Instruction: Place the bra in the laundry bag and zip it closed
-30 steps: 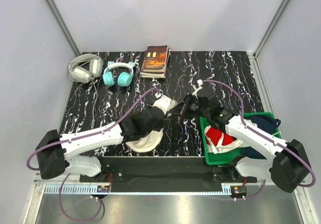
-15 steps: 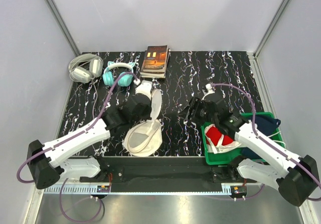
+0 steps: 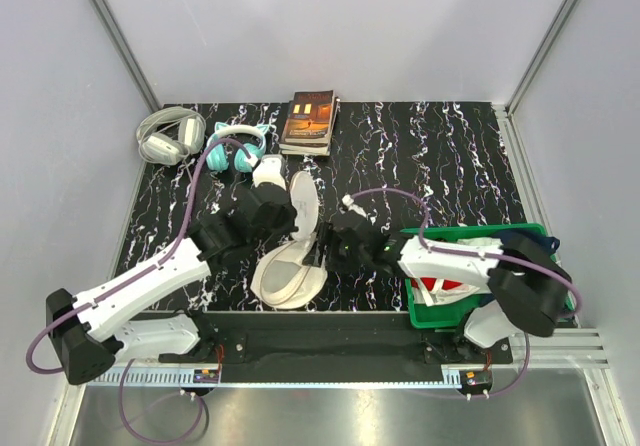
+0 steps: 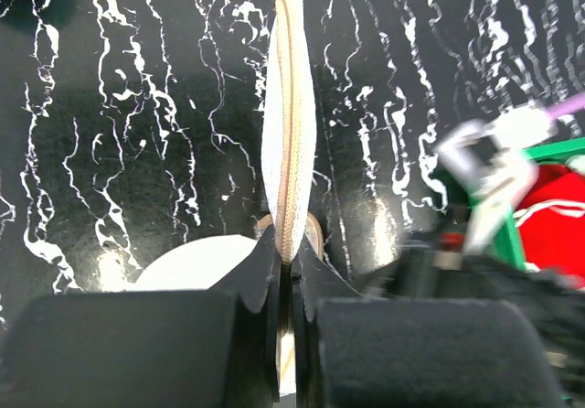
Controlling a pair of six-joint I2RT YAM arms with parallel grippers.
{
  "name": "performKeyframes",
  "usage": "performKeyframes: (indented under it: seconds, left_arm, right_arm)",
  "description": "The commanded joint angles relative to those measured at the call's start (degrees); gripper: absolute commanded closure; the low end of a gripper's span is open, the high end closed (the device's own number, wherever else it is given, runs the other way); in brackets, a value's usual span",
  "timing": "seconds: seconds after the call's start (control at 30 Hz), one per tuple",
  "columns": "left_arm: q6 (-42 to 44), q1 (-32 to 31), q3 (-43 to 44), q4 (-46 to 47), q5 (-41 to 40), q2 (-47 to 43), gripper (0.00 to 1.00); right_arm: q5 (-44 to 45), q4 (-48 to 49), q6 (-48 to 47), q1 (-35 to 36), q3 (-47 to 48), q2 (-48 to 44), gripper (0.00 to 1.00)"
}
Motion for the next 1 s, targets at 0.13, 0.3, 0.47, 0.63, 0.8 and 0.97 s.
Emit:
performKeyframes:
  seconds: [0.13, 0.3, 0.47, 0.63, 0.8, 0.97]
  left_arm:
    - [-2.3, 0.4, 1.4, 2.1, -0.9, -3.1, 1.0]
    - [1.3, 4.9, 0.6, 1.1, 0.6, -4.3, 1.0]
    - [3.5, 19.4, -3.4, 0.6, 14.2, -7.0, 0.98]
    - [2.3, 26.0, -9.9, 3.3, 23.6, -9.1, 0.92]
    - [-1.0, 31.3, -15.4, 8.1, 30.9, -9.7, 0.9]
    - [-5.5, 34.9, -20.0, 10.3, 34.2, -10.5, 0.84]
  right_arm:
    - [-0.5, 13.4, 6.7, 2.9, 3.3, 9.4, 0.53]
    - [-0.9, 10.3, 3.3, 2.8, 1.8, 7.4, 0.95]
    - [-0.7, -10.5, -12.3, -2.5, 2.8, -1.5, 1.0]
    - [-9.4, -13.9, -22.2, -10.8, 0.3, -9.6, 1.0]
    - [-14.4, -17.2, -29.7, -11.9, 8.3, -3.4, 0.99]
    - [-14.8, -20.5, -35.2, -12.3, 19.2, 5.6, 0.97]
